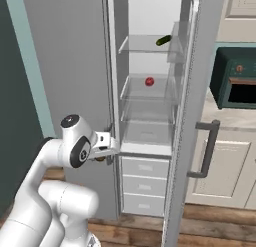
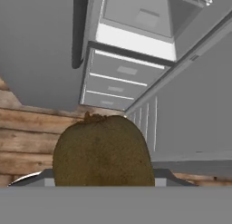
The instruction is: Place the kiwi in the correct fridge rack based on whether it is a fruit or vegetable. Finally, close the fridge door.
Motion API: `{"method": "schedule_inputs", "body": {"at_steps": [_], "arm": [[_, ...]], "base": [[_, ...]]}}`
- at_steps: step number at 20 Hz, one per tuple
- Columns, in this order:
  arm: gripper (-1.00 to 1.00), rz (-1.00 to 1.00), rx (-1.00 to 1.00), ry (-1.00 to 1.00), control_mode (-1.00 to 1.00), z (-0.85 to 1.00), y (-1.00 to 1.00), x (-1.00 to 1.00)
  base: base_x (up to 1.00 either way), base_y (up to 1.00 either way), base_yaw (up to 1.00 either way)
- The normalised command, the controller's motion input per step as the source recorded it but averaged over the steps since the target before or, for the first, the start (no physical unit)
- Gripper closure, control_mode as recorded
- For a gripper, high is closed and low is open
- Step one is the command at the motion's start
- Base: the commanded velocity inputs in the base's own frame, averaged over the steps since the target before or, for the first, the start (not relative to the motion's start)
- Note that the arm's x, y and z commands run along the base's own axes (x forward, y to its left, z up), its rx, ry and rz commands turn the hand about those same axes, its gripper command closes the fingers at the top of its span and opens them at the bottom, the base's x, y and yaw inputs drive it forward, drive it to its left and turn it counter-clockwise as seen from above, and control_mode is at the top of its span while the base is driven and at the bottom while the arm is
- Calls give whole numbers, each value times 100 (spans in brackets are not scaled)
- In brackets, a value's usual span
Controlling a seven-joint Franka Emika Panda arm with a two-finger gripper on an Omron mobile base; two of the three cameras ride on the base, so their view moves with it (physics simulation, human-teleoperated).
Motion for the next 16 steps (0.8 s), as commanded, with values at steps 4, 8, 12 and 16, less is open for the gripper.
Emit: {"method": "schedule_inputs", "body": {"at_steps": [4,8,12,16], "arm": [[100,0,0,0,100,0,0,0],[100,0,0,0,100,0,0,0],[100,0,0,0,100,0,0,0],[100,0,0,0,100,0,0,0]], "base": [[63,8,-14],[46,-1,-2],[29,-5,0],[33,-5,0]]}}
